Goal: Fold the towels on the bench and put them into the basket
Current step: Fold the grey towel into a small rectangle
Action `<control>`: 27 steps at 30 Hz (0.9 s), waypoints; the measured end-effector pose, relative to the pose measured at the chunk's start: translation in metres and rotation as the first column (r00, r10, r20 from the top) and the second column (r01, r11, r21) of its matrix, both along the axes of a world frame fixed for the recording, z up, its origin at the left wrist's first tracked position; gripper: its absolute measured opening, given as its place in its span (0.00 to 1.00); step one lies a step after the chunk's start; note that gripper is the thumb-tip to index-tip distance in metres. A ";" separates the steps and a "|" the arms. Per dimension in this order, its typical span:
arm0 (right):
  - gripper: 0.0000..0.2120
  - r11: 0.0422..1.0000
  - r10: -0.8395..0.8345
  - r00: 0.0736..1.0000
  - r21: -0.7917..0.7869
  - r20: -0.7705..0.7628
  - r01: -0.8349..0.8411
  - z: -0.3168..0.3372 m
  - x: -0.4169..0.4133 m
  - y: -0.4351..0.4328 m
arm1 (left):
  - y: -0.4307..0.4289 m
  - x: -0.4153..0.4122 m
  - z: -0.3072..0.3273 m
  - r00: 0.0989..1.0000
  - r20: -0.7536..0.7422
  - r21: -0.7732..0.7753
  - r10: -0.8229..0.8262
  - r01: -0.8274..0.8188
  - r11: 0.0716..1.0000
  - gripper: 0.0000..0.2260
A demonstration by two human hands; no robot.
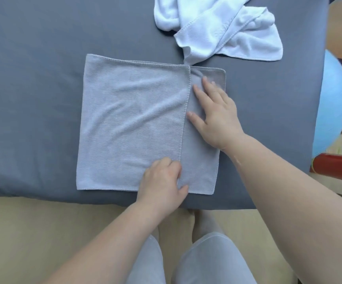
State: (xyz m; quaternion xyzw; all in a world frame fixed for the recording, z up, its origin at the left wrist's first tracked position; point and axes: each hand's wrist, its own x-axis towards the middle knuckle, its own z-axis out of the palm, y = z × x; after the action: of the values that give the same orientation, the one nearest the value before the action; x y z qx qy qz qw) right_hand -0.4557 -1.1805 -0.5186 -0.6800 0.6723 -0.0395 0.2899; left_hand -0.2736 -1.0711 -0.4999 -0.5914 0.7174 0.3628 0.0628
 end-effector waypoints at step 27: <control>0.14 0.960 -0.276 0.779 0.135 0.563 0.243 0.068 0.039 -0.025 | -0.013 0.040 0.041 0.997 -0.071 -0.226 -0.043 0.026 0.974 0.07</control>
State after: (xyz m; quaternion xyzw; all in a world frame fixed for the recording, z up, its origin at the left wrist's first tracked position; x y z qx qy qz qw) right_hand -0.4172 -1.2055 -0.4506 -0.5284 0.6408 -0.2647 0.4899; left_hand -0.2335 -1.0840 -0.4590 -0.5679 0.7659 0.3005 -0.0253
